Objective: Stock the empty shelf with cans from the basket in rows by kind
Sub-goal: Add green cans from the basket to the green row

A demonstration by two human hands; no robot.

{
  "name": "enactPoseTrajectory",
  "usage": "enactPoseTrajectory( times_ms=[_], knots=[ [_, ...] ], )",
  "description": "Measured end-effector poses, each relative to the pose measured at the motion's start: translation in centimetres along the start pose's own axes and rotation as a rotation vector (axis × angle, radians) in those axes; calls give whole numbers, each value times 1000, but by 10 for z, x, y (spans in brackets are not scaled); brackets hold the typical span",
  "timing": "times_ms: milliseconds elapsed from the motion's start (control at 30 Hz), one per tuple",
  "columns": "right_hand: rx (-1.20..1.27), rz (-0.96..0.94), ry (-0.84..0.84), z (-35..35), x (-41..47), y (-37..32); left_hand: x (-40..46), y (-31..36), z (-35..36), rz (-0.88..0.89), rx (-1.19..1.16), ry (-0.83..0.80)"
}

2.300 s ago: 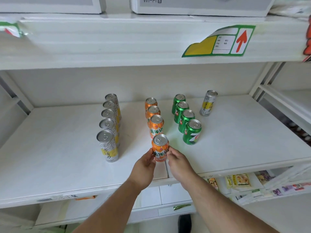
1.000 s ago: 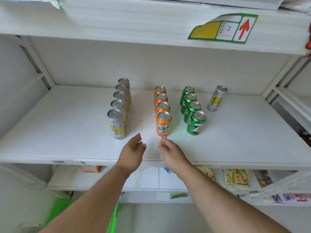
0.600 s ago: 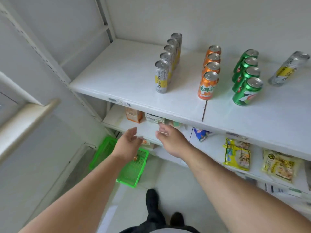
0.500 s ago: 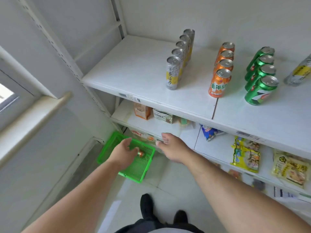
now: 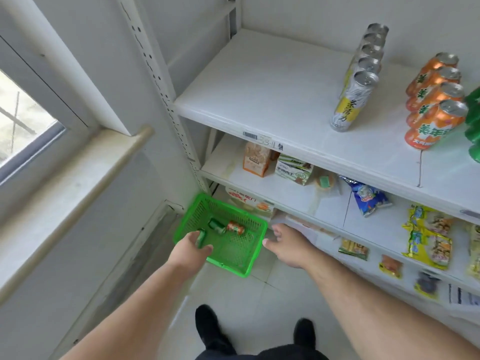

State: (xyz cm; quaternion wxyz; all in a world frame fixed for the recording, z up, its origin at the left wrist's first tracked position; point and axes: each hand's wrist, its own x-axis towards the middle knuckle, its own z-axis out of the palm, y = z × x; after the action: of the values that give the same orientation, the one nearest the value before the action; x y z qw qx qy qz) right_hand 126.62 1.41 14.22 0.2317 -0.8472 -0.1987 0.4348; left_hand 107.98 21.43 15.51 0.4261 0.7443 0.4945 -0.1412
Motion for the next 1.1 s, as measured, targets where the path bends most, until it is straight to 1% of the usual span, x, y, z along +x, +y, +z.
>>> enactPoseTrajectory(
  times_ms=[133, 200, 367, 600, 833, 900, 967, 1100],
  knots=[
    [26, 86, -31, 57, 26, -5, 38, -33, -27, -22, 25, -47],
    [47, 120, -44, 73, 31, -9, 51, -43, -32, -39, 38, -80],
    [30, 147, -57, 77, 60, -33, 82, -51, -31, -91, 4, -119],
    [9, 88, -117, 94, 170, -47, 153, -71, -15, -182, -48, -55],
    [-111, 94, -120, 159, 293, -14, 267, -129, 29, -246, -63, -14],
    [-130, 99, -130, 186, 328, 1, 303, -148, 50, -246, -43, 3],
    [-155, 101, -127, 214, 366, 18, 344, -168, 74, -254, 1, -15],
    [-203, 89, -80, 275, 448, 53, 428, -216, 129, -246, 21, -46]
  ],
)
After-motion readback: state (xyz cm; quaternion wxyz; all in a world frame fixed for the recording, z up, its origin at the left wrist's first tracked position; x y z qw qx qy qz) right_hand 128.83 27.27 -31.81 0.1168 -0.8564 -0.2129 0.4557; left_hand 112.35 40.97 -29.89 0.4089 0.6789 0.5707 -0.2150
